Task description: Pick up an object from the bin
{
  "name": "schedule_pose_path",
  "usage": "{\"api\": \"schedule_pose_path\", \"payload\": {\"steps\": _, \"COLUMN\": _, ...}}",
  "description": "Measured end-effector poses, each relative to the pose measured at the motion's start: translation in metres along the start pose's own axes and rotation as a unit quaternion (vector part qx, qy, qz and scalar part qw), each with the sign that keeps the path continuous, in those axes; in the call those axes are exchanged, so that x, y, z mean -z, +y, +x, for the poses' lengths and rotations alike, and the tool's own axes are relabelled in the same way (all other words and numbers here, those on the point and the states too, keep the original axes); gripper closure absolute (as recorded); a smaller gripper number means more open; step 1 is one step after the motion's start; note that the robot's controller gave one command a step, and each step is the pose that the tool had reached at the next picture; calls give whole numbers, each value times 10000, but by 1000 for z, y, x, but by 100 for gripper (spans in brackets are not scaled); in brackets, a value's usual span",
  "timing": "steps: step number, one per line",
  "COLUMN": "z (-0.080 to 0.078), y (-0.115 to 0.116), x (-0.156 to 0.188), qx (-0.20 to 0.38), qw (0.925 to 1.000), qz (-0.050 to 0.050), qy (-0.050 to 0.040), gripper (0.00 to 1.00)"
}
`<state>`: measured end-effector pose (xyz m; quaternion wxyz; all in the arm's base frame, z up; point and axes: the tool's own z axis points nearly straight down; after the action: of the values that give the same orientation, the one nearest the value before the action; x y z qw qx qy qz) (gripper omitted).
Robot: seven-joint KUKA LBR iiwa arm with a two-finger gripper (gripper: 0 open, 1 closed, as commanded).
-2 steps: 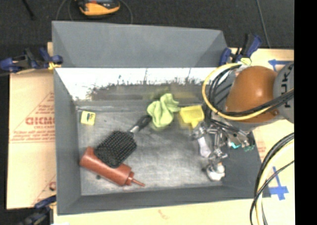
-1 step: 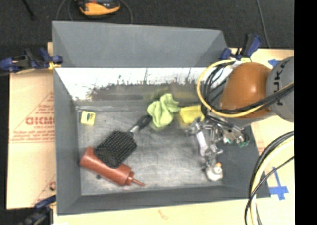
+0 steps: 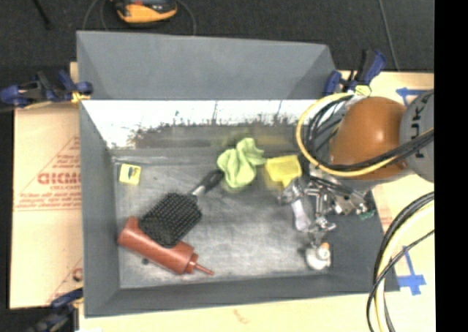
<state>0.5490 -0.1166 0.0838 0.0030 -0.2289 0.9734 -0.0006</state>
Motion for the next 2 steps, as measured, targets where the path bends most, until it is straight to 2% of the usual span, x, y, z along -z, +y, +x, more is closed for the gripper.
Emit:
{"api": "schedule_pose_path", "payload": {"steps": 1, "z": -70, "y": -37, "x": -13, "qx": 425, "qw": 9991, "qz": -45, "qy": 34, "gripper": 100}}
{"api": "schedule_pose_path", "payload": {"steps": 2, "z": -70, "y": -37, "x": -13, "qx": 419, "qw": 9991, "qz": -47, "qy": 33, "gripper": 100}}
